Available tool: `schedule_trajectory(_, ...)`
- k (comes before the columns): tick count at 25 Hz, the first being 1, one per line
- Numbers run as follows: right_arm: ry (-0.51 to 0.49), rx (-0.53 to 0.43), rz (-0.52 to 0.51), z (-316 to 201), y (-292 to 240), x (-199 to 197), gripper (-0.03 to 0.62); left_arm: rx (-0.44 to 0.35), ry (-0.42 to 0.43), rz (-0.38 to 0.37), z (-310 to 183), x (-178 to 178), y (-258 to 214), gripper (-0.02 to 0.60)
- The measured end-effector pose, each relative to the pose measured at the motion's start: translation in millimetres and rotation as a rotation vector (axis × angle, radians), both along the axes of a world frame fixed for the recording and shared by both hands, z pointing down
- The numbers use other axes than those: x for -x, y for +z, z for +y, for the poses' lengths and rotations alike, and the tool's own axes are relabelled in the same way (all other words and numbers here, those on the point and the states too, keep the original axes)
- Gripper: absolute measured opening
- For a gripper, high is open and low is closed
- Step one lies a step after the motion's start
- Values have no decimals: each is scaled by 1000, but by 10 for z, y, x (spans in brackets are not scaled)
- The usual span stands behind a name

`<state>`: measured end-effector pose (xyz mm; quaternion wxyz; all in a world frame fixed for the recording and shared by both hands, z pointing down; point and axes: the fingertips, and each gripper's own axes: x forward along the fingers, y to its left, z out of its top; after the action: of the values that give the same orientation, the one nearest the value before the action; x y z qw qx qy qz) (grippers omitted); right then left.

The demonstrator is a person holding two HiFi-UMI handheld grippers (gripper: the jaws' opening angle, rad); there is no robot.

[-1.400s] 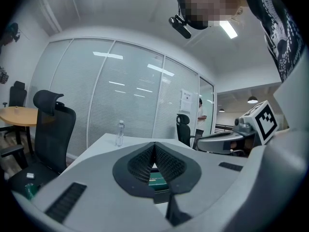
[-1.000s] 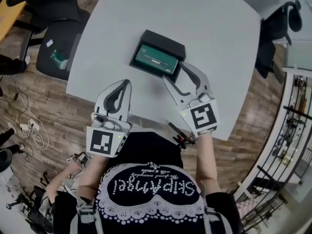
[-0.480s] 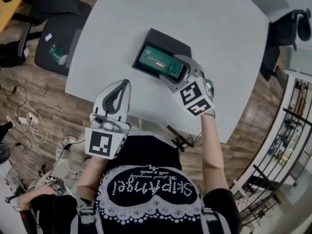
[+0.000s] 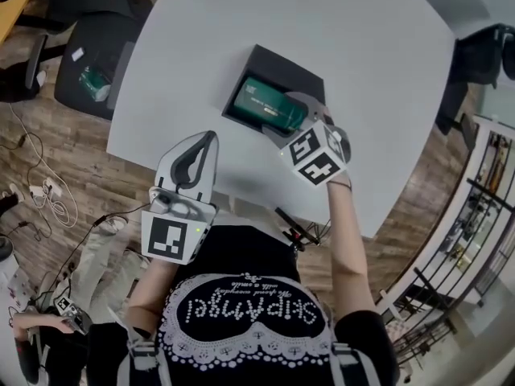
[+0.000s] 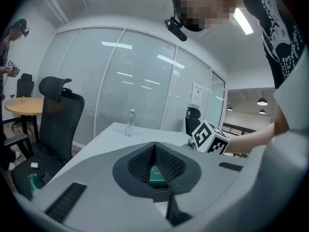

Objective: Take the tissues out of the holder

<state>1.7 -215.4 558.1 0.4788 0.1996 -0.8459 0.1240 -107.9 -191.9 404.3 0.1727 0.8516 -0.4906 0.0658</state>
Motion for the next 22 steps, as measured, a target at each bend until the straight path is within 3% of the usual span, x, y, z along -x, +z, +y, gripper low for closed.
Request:
schedule_trajectory(11, -54, 34, 120, -31, 174, -43, 322, 22, -2, 8, -98, 43, 56, 21)
schedule_trajectory(22, -61, 58, 175, -20, 279, -29, 322, 26, 12, 11, -150, 22, 64, 21)
